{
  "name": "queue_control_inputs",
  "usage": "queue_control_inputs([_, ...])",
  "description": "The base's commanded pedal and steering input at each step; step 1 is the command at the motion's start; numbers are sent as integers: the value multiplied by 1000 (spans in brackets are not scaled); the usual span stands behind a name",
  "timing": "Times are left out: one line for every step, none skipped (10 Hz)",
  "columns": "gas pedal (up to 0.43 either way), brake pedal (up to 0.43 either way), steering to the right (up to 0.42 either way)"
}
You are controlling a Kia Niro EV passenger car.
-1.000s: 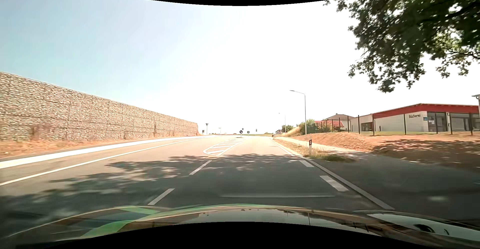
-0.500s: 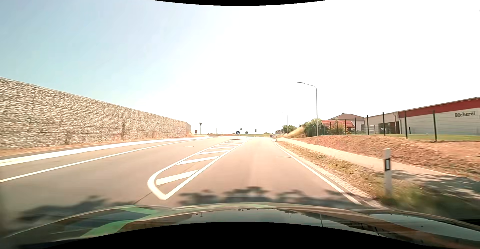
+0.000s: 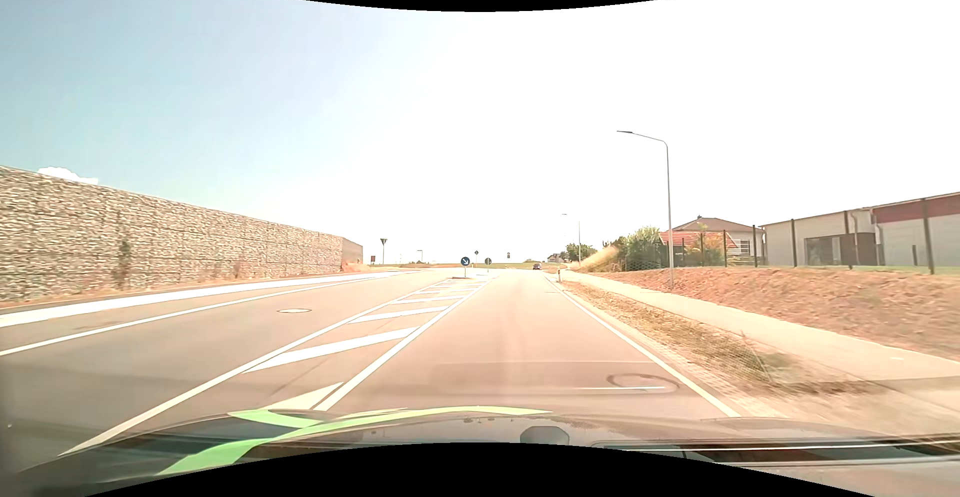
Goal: Follow the waypoints while adhering to traffic rules and regulations
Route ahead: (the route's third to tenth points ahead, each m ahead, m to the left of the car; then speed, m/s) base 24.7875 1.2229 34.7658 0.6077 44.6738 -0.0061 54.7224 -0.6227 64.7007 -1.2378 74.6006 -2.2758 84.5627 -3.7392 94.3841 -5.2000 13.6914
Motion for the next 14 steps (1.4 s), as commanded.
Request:
queue_control_inputs([248,0,7])
queue_control_inputs([248,0,8])
queue_control_inputs([240,0,8])
queue_control_inputs([228,0,8])
queue_control_inputs([220,0,8])
queue_control_inputs([220,0,8])
queue_control_inputs([220,0,8])
queue_control_inputs([240,0,8])
queue_control_inputs([248,0,7])
queue_control_inputs([280,0,6])
queue_control_inputs([287,0,4])
queue_control_inputs([311,0,3])
queue_control_inputs([319,0,3])
queue_control_inputs([331,0,2])
